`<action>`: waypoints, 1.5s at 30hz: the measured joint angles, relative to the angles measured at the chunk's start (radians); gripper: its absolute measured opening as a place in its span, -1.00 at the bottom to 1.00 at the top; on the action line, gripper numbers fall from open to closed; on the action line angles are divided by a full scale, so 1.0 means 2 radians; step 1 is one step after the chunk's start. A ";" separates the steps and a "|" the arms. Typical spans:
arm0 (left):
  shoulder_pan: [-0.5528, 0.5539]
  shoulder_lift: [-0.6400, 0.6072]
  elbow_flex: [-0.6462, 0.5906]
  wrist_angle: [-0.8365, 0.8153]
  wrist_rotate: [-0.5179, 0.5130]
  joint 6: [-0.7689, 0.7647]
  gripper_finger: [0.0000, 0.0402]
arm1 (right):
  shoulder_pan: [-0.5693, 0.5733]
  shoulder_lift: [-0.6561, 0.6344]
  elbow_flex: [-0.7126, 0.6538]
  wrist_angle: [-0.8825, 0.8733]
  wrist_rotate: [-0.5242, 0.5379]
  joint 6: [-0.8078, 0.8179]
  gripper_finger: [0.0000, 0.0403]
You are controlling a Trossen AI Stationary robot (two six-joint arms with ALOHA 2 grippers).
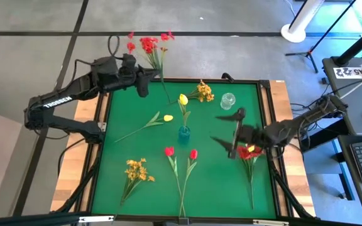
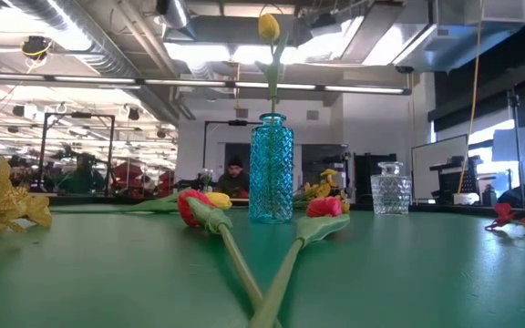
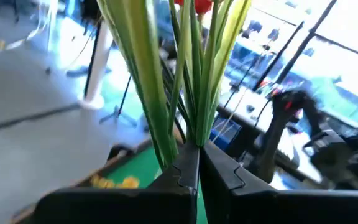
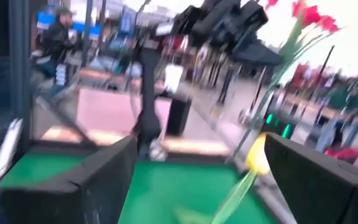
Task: Sort flowers into vase by color
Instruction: Put the red flower into the transparent vase
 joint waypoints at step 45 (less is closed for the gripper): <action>-0.039 0.141 0.061 0.140 0.071 0.131 -1.00 | -0.355 0.167 0.181 -0.035 -0.339 0.056 -0.12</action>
